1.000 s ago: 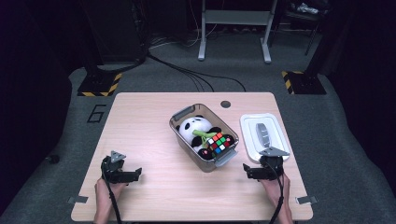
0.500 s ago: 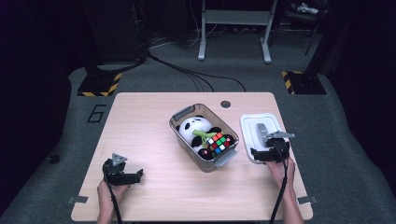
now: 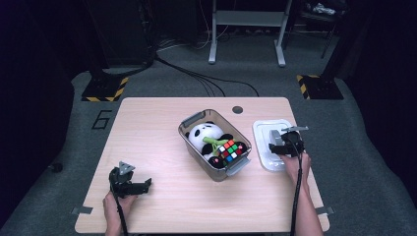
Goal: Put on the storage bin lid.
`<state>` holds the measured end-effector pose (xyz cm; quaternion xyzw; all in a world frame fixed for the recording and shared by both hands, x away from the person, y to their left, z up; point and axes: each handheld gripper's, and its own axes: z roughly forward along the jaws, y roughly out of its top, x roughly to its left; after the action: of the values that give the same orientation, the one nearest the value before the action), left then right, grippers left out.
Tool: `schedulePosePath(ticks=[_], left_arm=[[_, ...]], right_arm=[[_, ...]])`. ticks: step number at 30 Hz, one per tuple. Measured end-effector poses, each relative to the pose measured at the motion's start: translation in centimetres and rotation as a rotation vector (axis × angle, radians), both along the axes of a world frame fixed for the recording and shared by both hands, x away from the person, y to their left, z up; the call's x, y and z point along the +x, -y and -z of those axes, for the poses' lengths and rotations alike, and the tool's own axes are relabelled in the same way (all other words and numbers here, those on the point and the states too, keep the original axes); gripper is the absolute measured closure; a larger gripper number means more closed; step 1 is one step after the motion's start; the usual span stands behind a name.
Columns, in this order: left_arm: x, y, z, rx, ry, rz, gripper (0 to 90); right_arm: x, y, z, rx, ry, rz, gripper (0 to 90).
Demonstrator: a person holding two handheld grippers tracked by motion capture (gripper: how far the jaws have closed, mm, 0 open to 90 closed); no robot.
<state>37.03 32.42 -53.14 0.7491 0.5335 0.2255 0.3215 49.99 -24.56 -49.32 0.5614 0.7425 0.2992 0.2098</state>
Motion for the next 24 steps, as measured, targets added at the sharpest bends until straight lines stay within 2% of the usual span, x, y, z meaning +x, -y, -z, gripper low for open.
schedulePosePath(ticks=[2, 3, 6, 8, 9, 14, 18, 24], left_arm=[[0.0, 0.0, 0.0, 0.001, 0.0, -0.001, 0.0], [0.0, 0.0, 0.0, 0.0, 0.0, -0.002, 0.0], [0.0, 0.0, 0.0, 0.0, 0.0, -0.003, 0.0], [0.0, 0.0, 0.0, -0.001, 0.001, -0.003, 0.0], [0.0, 0.1, 0.0, 0.0, 0.001, -0.004, 0.0], [0.0, 0.1, 0.0, 0.002, -0.001, -0.005, 0.1], [0.0, 0.1, 0.0, 0.001, 0.001, -0.006, 0.1], [0.1, 0.1, 0.0, 0.001, 0.002, -0.008, 0.2]], right_arm=[[0.5, 0.1, 0.0, 0.016, -0.008, -0.006, 33.3], [0.8, 0.0, 0.1, -0.007, -0.011, 0.014, 38.1], [1.1, 0.0, 0.5, -0.012, -0.019, 0.015, 47.1], [1.1, 0.1, 0.5, 0.002, -0.01, 0.029, 57.9], [1.1, 0.2, 0.5, -0.011, -0.005, 0.021, 64.0], [1.0, 0.4, 0.3, -0.03, 0.012, 0.018, 66.5], [0.7, 0.4, -0.2, -0.012, 0.017, 0.007, 66.8], [0.2, 0.5, -1.3, 0.02, 0.033, -0.041, 66.9]])
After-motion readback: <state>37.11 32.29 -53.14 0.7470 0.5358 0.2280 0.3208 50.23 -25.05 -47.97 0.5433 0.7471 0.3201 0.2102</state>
